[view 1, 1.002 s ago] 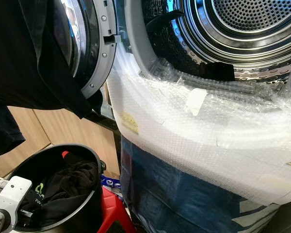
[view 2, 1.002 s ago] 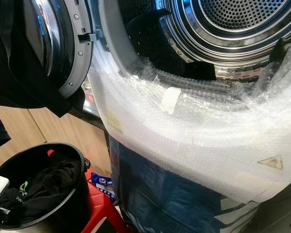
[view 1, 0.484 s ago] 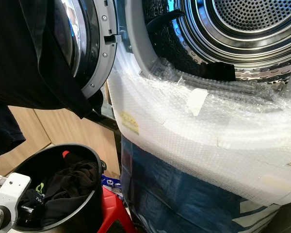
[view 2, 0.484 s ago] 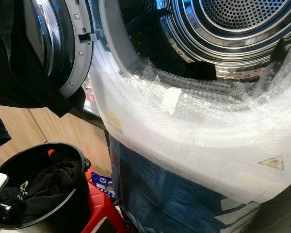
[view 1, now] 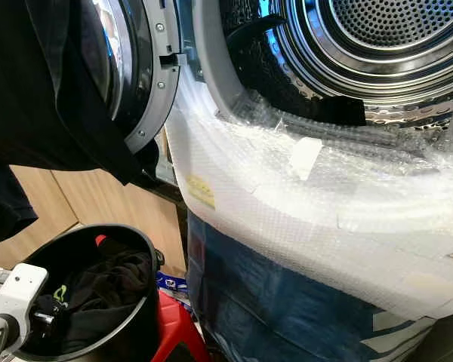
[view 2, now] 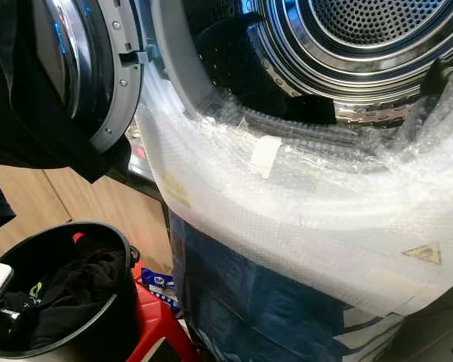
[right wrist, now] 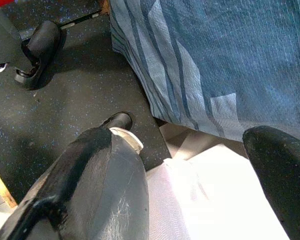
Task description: Clothes washing
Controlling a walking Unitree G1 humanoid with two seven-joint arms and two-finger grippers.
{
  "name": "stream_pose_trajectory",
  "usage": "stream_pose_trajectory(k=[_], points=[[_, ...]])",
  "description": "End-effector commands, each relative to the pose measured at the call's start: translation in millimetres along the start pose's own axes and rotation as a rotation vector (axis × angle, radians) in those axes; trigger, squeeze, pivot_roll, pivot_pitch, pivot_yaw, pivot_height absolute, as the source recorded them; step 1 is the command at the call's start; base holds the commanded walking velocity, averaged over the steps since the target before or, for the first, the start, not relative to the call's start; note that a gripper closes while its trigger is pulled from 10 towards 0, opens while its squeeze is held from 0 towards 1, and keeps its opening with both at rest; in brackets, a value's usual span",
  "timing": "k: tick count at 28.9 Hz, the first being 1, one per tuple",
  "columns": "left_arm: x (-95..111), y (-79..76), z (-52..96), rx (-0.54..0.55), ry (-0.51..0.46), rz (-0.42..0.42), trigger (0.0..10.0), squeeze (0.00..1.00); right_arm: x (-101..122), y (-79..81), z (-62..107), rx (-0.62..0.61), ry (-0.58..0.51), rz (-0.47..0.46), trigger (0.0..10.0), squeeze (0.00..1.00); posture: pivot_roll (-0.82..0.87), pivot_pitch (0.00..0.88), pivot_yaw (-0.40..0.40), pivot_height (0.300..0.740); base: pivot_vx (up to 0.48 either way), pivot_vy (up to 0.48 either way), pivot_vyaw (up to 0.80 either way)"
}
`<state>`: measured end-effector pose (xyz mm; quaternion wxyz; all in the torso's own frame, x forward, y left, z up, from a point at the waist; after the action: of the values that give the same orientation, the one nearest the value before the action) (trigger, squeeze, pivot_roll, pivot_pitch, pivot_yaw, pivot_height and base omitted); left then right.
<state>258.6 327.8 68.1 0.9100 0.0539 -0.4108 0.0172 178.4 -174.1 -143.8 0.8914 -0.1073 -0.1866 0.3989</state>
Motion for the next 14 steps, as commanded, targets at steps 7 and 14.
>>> stream_pose_trajectory(k=[7,14], points=[[4.1,1.9,-1.3,-0.019,-0.015,0.032,4.9,0.00,-0.2,3.7,0.1,0.010,-0.002,0.002,10.0,0.00,0.25,0.016,0.047,0.740,0.000,0.000,0.00],[9.9,1.5,-1.6,-0.030,-0.029,0.027,0.0,0.00,3.6,4.3,0.0,0.009,-0.013,0.003,10.0,0.00,0.25,0.016,0.048,0.740,0.000,0.000,0.00]])
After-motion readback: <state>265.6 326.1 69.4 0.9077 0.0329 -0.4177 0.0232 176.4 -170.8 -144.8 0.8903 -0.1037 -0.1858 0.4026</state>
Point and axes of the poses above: a point about 5 cm out from each wrist's last joint towards the gripper, its own z axis pointing back from the gripper into the wrist, its own x axis along the axis of the wrist's last joint, y = z × x, the point moved 5 cm from there along -z, pointing out of the wrist towards the gripper, and after that the axes turned 13 degrees about z, right-handed, at the moved point
